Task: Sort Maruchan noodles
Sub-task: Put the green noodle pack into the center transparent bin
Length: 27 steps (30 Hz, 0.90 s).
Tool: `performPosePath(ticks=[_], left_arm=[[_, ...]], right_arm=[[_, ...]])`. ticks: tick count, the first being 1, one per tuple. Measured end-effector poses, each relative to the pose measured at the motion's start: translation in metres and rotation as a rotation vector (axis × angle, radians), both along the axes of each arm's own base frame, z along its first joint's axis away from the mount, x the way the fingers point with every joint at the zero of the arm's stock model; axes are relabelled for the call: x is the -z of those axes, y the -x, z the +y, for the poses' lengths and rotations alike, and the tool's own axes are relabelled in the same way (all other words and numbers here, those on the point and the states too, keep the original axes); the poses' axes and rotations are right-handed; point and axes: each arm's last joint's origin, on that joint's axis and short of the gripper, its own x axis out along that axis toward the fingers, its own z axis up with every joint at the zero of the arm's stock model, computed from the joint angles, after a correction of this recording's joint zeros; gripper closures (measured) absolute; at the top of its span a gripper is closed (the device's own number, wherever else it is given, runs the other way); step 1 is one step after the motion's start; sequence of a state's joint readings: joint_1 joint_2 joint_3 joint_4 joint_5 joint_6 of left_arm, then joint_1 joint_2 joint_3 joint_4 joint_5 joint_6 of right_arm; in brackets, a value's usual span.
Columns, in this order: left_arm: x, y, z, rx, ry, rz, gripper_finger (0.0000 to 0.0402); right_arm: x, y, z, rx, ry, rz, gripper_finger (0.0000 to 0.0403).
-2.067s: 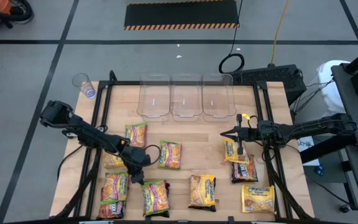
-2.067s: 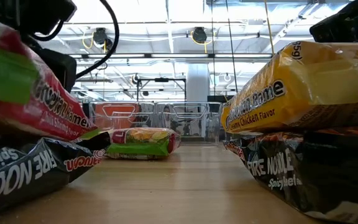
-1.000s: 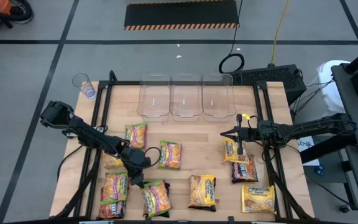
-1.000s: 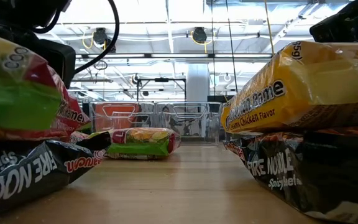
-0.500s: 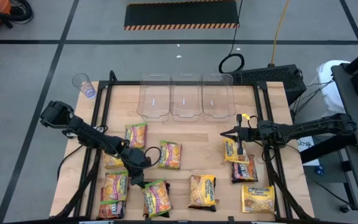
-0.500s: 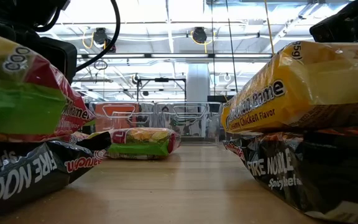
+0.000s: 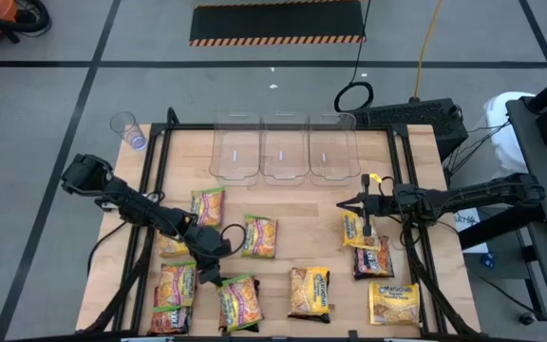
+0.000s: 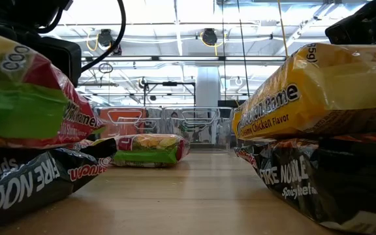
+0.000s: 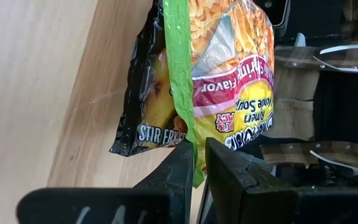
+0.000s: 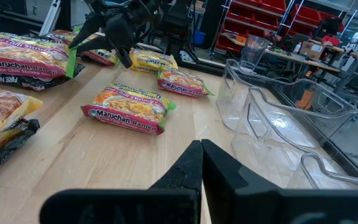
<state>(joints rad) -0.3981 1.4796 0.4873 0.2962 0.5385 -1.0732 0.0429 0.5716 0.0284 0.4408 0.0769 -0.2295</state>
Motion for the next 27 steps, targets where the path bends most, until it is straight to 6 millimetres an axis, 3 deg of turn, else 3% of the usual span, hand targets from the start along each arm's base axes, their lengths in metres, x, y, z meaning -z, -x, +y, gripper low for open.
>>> performPosePath(ticks=[21,27], left_arm=[[0.0000,0.0025,-0.0050,0.026,-0.003,-0.005,0.0357],[0.0004,0.0028,-0.0049,0.032,-0.009,-0.008,0.0394]], right_arm=[[0.0000,0.0000,0.0000,-0.007,0.051,0.001,0.0403],[0.0000,0.0000,0.0000,-0.007,0.052,0.002,0.0403]])
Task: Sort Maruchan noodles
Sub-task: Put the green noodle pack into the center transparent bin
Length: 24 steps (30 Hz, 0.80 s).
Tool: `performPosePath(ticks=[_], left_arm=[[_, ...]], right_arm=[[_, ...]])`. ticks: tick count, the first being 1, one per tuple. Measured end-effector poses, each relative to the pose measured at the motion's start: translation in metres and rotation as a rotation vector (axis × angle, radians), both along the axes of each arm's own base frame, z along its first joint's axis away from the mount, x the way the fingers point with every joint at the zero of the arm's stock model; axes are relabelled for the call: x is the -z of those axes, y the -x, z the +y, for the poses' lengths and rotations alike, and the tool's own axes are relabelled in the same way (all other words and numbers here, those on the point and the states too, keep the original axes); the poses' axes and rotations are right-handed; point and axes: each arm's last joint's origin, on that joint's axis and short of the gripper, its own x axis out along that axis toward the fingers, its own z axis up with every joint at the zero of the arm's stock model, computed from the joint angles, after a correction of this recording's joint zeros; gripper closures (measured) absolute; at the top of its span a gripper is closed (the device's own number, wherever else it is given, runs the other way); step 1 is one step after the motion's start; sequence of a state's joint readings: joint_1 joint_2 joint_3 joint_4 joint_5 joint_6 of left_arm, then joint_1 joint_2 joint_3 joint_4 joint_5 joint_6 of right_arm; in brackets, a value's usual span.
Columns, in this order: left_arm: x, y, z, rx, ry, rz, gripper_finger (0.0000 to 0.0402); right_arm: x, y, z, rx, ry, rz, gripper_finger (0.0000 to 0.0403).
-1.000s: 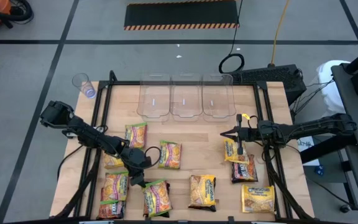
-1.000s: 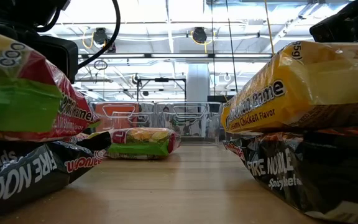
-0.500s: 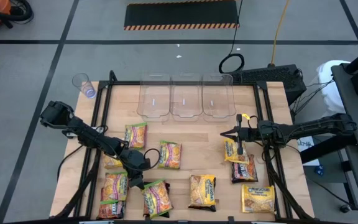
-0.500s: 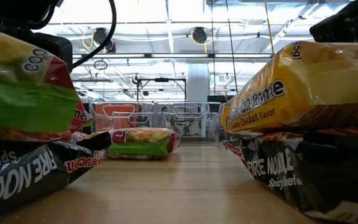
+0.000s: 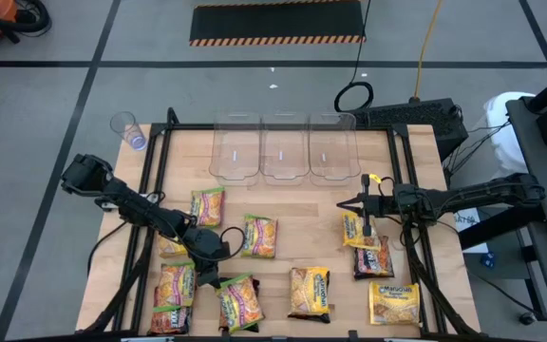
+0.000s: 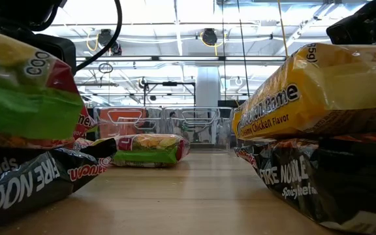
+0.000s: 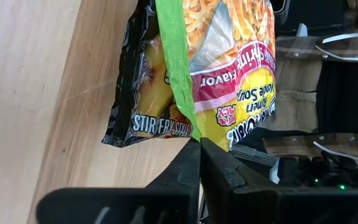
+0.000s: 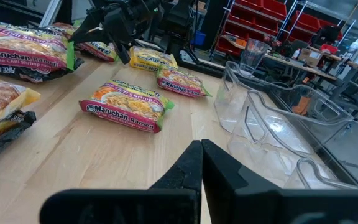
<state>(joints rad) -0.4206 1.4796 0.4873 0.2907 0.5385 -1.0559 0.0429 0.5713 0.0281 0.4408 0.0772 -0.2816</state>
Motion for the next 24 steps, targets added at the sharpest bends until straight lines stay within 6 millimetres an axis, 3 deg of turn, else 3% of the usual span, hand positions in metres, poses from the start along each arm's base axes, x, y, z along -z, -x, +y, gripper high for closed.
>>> performPosePath(ticks=[24], left_arm=[[0.0018,-0.0044,0.0048,-0.180,-0.138,-0.060,0.0401]], right_arm=[[-0.0004,-0.0001,0.0000,0.003,-0.025,-0.005,0.0403]])
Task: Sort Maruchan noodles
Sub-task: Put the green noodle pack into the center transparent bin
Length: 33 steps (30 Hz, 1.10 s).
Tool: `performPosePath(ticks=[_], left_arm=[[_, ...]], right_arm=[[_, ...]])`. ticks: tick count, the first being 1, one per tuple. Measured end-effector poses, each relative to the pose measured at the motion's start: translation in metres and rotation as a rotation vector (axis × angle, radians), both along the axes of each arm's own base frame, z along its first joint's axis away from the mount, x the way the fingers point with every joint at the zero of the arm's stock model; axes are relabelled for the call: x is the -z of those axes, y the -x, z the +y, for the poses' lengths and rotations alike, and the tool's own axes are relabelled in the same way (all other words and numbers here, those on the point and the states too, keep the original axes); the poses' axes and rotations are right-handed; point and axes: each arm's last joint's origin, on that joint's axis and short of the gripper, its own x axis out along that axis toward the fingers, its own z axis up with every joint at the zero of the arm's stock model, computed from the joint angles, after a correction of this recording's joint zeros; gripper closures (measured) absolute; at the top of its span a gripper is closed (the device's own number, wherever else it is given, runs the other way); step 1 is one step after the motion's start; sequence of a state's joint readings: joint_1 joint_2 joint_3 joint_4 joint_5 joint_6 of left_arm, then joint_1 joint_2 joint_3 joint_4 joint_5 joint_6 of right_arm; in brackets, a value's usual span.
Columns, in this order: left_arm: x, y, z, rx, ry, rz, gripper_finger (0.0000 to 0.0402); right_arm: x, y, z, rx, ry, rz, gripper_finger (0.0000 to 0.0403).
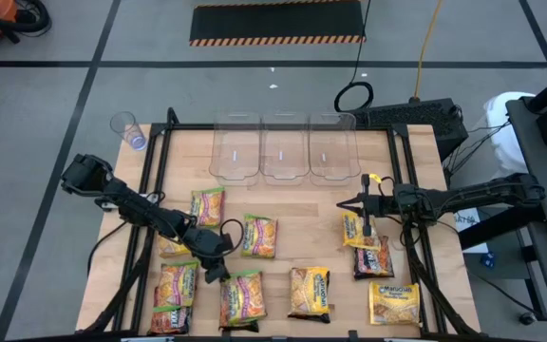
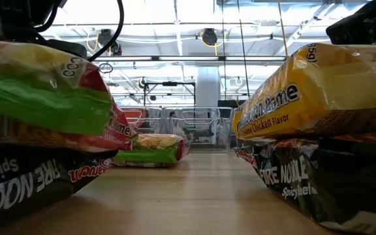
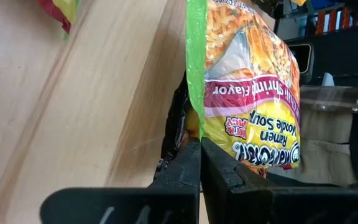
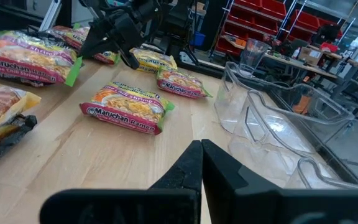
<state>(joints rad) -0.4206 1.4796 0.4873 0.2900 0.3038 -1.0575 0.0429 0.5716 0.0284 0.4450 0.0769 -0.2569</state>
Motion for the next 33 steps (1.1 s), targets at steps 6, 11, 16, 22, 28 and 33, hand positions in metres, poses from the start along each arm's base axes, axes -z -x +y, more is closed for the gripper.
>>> performPosePath(ticks=[6,11,16,22,28,33], left_arm=[[-0.0004,-0.0003,-0.0001,-0.016,0.015,0.010,0.0401],[-0.0006,-0.0004,-0.0002,-0.032,0.031,0.023,0.0401],[-0.0008,-0.0006,-0.0002,-0.042,0.041,0.029,0.0401],[-0.0019,-0.0015,-0.0003,-0.046,0.051,0.020,0.0401],[-0.0021,-0.0016,-0.0004,-0.044,0.050,0.015,0.0401],[-0.0021,-0.0016,-0.0004,-0.031,0.038,0.003,0.0401]], right_arm=[[-0.0001,0.0000,0.0000,0.024,-0.183,-0.007,0.0403],[-0.0017,-0.0002,0.0000,0.040,-0.336,-0.029,0.0403],[-0.0022,-0.0002,-0.0007,0.067,-0.490,-0.041,0.0403],[-0.0021,-0.0002,-0.0014,0.107,-0.647,-0.054,0.0403],[-0.0022,-0.0002,-0.0014,0.125,-0.804,-0.062,0.0398],[-0.0022,-0.0002,-0.0013,0.134,-0.892,-0.066,0.0363]])
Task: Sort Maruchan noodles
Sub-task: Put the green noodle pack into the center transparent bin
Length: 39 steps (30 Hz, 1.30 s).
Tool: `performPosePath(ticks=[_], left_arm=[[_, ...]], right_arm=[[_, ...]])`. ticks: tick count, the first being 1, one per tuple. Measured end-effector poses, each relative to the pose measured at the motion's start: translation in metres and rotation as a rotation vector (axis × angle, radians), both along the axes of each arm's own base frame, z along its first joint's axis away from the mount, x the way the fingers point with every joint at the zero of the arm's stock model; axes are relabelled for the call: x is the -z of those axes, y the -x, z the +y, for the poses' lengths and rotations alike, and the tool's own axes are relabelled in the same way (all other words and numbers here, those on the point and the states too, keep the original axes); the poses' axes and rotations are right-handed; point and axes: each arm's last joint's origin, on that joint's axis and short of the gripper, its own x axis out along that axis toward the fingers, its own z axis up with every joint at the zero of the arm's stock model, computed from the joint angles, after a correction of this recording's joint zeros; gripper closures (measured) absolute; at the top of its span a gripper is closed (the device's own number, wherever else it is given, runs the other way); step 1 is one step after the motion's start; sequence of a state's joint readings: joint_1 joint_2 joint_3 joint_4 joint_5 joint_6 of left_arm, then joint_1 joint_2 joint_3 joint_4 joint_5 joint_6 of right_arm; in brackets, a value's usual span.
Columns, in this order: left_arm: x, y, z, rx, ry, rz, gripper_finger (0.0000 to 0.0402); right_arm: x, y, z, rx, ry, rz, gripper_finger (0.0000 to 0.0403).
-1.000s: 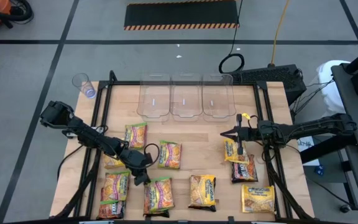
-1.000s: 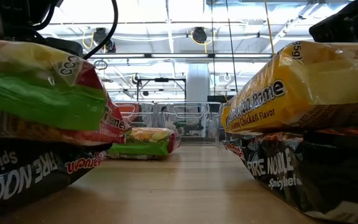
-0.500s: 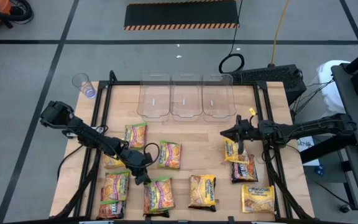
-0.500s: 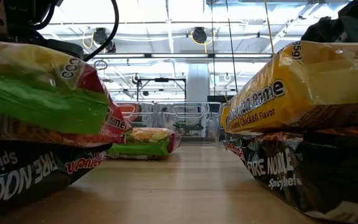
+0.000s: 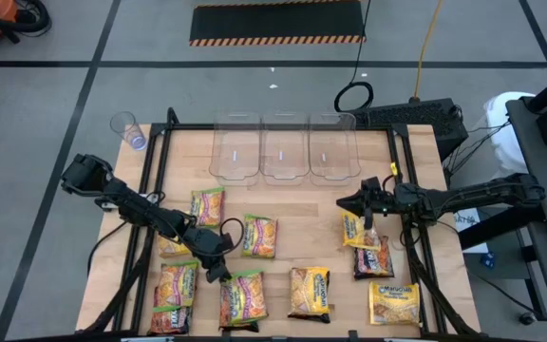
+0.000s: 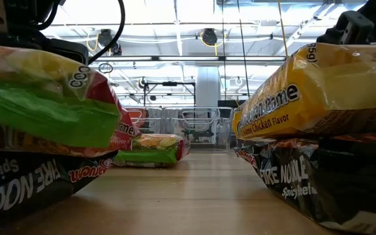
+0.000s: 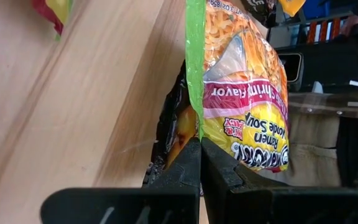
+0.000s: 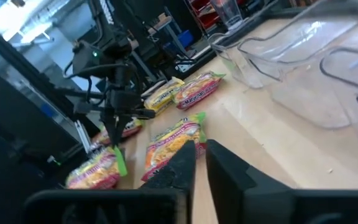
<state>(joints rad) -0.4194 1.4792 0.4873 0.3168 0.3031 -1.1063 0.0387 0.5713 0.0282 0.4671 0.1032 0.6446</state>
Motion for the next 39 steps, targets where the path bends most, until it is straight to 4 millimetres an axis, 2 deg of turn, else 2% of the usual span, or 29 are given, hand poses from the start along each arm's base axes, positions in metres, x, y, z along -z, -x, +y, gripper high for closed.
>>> performPosePath(ticks=[8,14,21,24,32,39], left_arm=[[0.000,0.000,0.000,0.015,-0.016,-0.016,0.0401],[0.000,-0.002,0.004,0.007,-0.022,-0.022,0.0401],[0.000,-0.004,0.008,0.014,-0.048,-0.047,0.0401],[0.000,-0.004,0.009,0.015,-0.052,-0.051,0.0401],[0.000,-0.004,0.009,0.019,-0.054,-0.057,0.0401],[0.000,-0.004,0.009,0.034,-0.070,-0.070,0.0401]], right_arm=[[-0.006,-0.001,0.000,0.005,-0.083,-0.068,0.0301],[-0.009,-0.002,0.000,0.005,-0.159,-0.106,0.0294],[0.007,-0.011,0.002,-0.034,-0.180,0.043,0.0294],[-0.005,-0.025,0.003,-0.065,-0.136,0.044,0.0293],[-0.020,-0.070,0.008,-0.170,-0.128,0.132,0.0293],[-0.022,-0.117,0.015,-0.321,-0.157,0.209,0.0293]])
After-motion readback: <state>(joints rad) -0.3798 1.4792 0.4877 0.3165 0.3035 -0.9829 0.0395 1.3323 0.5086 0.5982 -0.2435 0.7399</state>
